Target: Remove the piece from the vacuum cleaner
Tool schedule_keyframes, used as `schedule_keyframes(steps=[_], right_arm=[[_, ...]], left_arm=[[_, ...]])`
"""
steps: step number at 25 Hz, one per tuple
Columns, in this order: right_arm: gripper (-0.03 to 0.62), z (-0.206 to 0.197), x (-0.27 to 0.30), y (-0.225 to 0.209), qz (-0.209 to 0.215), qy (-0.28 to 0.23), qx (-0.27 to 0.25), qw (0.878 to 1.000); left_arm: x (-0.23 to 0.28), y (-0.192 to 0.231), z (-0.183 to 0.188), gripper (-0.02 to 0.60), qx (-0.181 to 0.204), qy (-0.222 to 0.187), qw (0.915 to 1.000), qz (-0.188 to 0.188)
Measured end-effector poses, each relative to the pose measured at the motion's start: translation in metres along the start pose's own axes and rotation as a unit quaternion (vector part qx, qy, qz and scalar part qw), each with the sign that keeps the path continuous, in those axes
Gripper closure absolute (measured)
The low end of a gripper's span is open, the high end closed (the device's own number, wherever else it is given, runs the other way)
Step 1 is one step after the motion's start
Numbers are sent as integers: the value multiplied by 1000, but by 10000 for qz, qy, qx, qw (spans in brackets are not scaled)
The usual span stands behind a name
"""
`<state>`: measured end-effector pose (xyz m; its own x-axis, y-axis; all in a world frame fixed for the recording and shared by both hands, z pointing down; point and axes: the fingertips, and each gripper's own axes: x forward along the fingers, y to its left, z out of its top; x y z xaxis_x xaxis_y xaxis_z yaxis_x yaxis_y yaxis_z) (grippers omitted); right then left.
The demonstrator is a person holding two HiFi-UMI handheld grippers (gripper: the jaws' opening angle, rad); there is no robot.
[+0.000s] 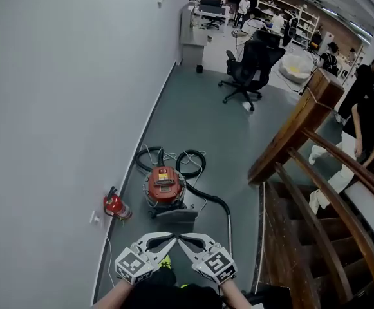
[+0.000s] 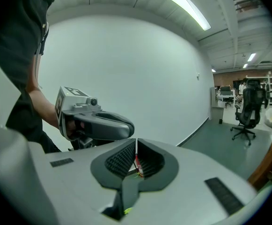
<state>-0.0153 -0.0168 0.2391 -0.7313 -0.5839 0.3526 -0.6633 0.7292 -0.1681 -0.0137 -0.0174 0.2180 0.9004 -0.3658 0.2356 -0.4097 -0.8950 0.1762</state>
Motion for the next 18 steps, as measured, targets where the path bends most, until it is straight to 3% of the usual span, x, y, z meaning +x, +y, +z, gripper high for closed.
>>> schedule_keyframes(steps=[10, 18], right_arm=[[577, 3, 36, -33, -87, 43, 27, 9999], [577, -7, 49, -43, 247, 257, -31, 9994]], left_arm=[[10, 42, -15, 532, 120, 276, 9995, -31], [21, 60, -30, 532, -40, 416, 9990, 133]])
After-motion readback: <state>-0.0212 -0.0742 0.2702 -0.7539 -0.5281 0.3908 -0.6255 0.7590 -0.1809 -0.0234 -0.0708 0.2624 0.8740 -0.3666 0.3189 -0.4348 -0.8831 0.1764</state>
